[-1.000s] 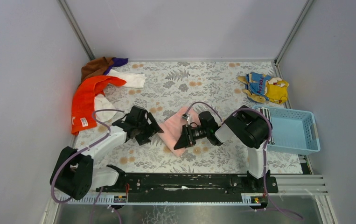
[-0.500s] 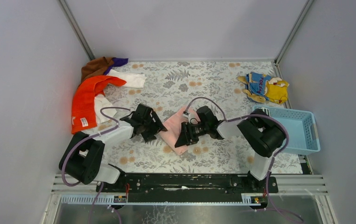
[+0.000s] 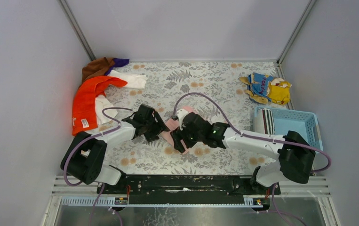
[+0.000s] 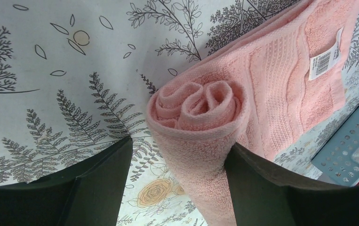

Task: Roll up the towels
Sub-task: Roll the towel at the center of the board.

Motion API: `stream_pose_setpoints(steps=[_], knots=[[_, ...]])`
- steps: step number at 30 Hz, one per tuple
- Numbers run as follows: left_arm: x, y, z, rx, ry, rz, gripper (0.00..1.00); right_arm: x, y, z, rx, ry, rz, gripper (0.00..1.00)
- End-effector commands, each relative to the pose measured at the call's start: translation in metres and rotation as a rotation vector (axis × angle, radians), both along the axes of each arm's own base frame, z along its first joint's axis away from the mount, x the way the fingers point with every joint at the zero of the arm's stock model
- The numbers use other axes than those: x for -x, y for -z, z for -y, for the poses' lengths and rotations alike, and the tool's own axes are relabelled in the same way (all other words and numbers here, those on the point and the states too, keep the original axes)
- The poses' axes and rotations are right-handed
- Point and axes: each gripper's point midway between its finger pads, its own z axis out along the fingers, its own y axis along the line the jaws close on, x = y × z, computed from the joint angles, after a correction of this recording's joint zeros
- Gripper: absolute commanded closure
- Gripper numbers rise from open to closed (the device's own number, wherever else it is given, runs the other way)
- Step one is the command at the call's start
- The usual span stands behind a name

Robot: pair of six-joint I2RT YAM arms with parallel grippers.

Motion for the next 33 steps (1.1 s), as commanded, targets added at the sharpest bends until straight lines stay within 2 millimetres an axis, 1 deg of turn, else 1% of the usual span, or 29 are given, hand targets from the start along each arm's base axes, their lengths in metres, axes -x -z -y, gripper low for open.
stream_pose_setpoints(steps=[1,2,4,8,12,13,14,16,21,23,27,28,30,33], knots=[[0.032,0.043,-0.033,-0.168,-0.027,-0.134,0.31,-0.010,-0.016,0.007,0.178,-0.010,0.281,0.22],[0.033,0.043,-0.034,-0.171,-0.031,-0.135,0.31,-0.008,-0.019,0.002,0.197,-0.023,0.320,0.22],[0.034,0.044,-0.036,-0.177,-0.038,-0.138,0.31,-0.004,-0.016,-0.003,0.242,-0.050,0.376,0.22],[0.036,0.045,-0.037,-0.175,-0.048,-0.145,0.31,0.004,-0.001,-0.011,0.323,-0.096,0.426,0.25],[0.037,0.046,-0.036,-0.173,-0.048,-0.149,0.31,0.007,0.023,-0.011,0.396,-0.126,0.427,0.27],[0.037,0.046,-0.037,-0.173,-0.048,-0.149,0.31,0.006,0.029,-0.010,0.416,-0.128,0.426,0.28],[0.037,0.046,-0.037,-0.173,-0.048,-0.148,0.31,0.006,0.041,-0.008,0.451,-0.138,0.420,0.28],[0.037,0.046,-0.036,-0.171,-0.047,-0.149,0.31,0.005,0.056,-0.006,0.491,-0.151,0.422,0.28],[0.037,0.045,-0.036,-0.167,-0.045,-0.147,0.31,0.002,0.087,0.005,0.583,-0.180,0.427,0.31],[0.037,0.043,-0.036,-0.166,-0.045,-0.145,0.30,0.003,0.098,0.009,0.610,-0.196,0.423,0.35],[0.037,0.039,-0.035,-0.159,-0.042,-0.138,0.29,0.009,0.110,0.011,0.621,-0.232,0.390,0.49],[0.037,0.036,-0.035,-0.155,-0.043,-0.131,0.29,0.013,0.111,0.008,0.605,-0.252,0.369,0.53],[0.036,0.029,-0.036,-0.152,-0.049,-0.112,0.27,0.023,0.111,0.001,0.548,-0.297,0.303,0.63],[0.032,0.010,-0.039,-0.145,-0.069,-0.054,0.23,0.040,0.104,-0.012,0.413,-0.354,0.160,0.69]])
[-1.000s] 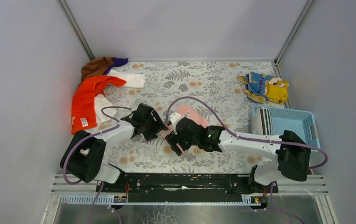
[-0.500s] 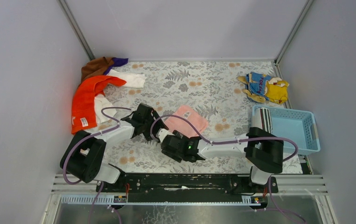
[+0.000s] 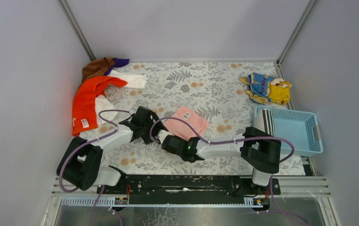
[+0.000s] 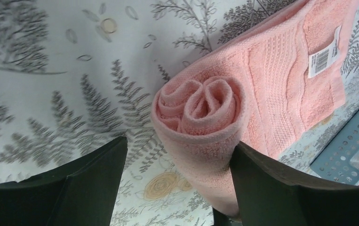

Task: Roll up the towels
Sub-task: Roll the towel at the center of the board.

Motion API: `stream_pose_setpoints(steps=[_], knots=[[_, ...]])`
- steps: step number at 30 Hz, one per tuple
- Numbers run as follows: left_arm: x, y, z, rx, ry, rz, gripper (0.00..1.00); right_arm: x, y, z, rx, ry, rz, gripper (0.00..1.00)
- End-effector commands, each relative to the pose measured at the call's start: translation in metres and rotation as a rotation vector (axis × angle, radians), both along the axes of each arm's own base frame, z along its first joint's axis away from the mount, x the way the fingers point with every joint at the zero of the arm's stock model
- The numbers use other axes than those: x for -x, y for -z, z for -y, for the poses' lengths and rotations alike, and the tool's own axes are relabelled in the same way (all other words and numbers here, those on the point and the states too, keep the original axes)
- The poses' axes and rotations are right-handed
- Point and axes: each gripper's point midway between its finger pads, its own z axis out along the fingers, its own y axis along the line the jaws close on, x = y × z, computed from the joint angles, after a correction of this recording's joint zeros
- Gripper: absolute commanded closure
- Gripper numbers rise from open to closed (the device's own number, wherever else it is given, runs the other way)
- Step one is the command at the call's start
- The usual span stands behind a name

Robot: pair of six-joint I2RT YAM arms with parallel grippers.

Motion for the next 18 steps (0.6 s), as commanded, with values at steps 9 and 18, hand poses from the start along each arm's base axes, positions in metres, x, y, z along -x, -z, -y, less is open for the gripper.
stream_pose_setpoints(steps=[9,18], knots=[[0.031,-0.029,-0.049,-0.149,-0.063,0.028,0.15,0.067,0.008,-0.029,-0.375,-0.051,-0.799,0.75],[0.038,-0.039,-0.051,-0.119,-0.077,0.056,0.12,0.070,0.006,-0.031,-0.534,0.022,-1.110,0.76]])
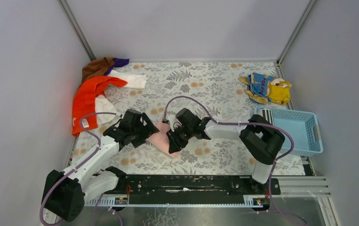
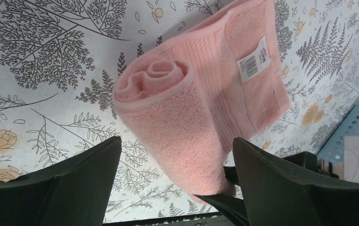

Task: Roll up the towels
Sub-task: Roll the towel at the center of the board.

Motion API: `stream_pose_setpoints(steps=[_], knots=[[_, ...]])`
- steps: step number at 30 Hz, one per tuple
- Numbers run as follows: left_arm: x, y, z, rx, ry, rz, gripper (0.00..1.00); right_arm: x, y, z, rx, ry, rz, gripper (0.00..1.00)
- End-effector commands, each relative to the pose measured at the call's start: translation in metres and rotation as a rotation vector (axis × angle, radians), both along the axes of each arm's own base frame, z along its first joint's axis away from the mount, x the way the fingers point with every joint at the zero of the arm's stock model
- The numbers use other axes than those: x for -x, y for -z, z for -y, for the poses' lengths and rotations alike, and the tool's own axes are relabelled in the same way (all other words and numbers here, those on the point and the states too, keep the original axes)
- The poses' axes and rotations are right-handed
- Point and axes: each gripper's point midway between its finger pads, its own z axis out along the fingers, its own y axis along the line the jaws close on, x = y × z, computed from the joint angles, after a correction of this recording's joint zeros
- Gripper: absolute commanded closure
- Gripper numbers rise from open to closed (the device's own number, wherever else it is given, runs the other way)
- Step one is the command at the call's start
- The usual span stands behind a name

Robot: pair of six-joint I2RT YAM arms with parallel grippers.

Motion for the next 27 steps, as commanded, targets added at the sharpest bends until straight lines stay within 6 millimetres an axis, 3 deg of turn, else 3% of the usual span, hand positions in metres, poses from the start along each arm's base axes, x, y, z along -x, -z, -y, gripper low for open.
stream_pose_setpoints(steps=[1,12,19,21,27], knots=[[0.008,0.011,-0.007,-0.033,-0.008,-0.042,0.12,0.043,0.022,0.021,0.019,-0.013,-0.377,0.76],[0.004,0.029,-0.008,-0.051,-0.023,-0.067,0.17,0.029,0.046,0.031,0.032,0.111,-0.596,0.74],[0.000,0.061,-0.010,-0.112,-0.004,-0.132,0.29,0.014,0.056,0.042,0.076,0.169,-0.523,0.72],[0.003,0.071,-0.011,-0.125,0.000,-0.160,0.31,0.008,0.049,0.042,0.068,0.177,-0.471,0.67],[0.013,0.088,-0.015,-0.151,0.017,-0.213,0.34,-0.010,0.012,0.042,0.083,0.200,-0.200,0.36]])
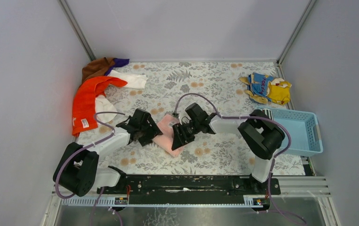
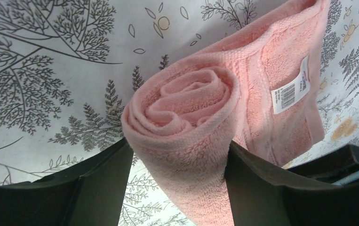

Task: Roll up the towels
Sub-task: Roll the towel at the center of the board.

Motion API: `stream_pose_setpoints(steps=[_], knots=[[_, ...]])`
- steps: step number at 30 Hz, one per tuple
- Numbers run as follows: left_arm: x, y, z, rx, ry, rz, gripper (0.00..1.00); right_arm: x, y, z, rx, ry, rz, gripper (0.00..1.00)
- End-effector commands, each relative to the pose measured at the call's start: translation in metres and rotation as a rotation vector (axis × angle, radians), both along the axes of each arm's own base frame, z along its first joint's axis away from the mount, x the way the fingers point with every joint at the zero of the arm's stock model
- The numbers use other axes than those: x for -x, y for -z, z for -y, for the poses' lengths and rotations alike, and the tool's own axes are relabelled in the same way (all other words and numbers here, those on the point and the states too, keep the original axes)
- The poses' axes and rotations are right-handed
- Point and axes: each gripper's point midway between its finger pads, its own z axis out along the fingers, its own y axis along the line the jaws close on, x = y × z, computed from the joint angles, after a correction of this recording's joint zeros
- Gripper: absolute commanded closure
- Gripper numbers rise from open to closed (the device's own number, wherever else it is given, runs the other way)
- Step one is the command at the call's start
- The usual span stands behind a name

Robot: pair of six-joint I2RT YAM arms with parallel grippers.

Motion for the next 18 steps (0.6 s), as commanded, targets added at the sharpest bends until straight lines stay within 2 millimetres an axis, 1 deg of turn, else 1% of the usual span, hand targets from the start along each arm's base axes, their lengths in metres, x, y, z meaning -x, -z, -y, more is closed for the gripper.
stream_pose_setpoints(steps=[1,3,4,5,7,10,12,14,18], knots=[[0.027,0.036,-0.028,-0.139,0.006,-0.108,0.34,-0.002,0.004,0.028,0.233,0.039,0.225,0.32],[0.028,0.038,-0.028,-0.144,0.011,-0.115,0.34,-0.009,-0.009,0.031,0.294,0.044,0.374,0.27],[0.028,0.038,-0.029,-0.147,0.013,-0.118,0.34,-0.017,-0.017,0.034,0.335,0.070,0.470,0.26],[0.029,0.039,-0.029,-0.148,0.013,-0.120,0.34,-0.020,-0.027,0.035,0.355,0.079,0.540,0.24],[0.030,0.040,-0.030,-0.150,0.015,-0.123,0.34,-0.023,-0.041,0.034,0.383,0.085,0.667,0.22],[0.030,0.040,-0.029,-0.150,0.018,-0.128,0.34,-0.022,-0.059,0.027,0.400,0.065,0.821,0.20],[0.030,0.041,-0.029,-0.150,0.019,-0.129,0.34,-0.014,-0.067,0.017,0.405,0.029,0.923,0.19],[0.029,0.040,-0.028,-0.149,0.020,-0.127,0.34,-0.009,-0.069,0.008,0.415,0.004,0.987,0.17],[0.029,0.039,-0.028,-0.146,0.022,-0.127,0.34,-0.001,-0.064,-0.007,0.457,-0.060,1.089,0.17]])
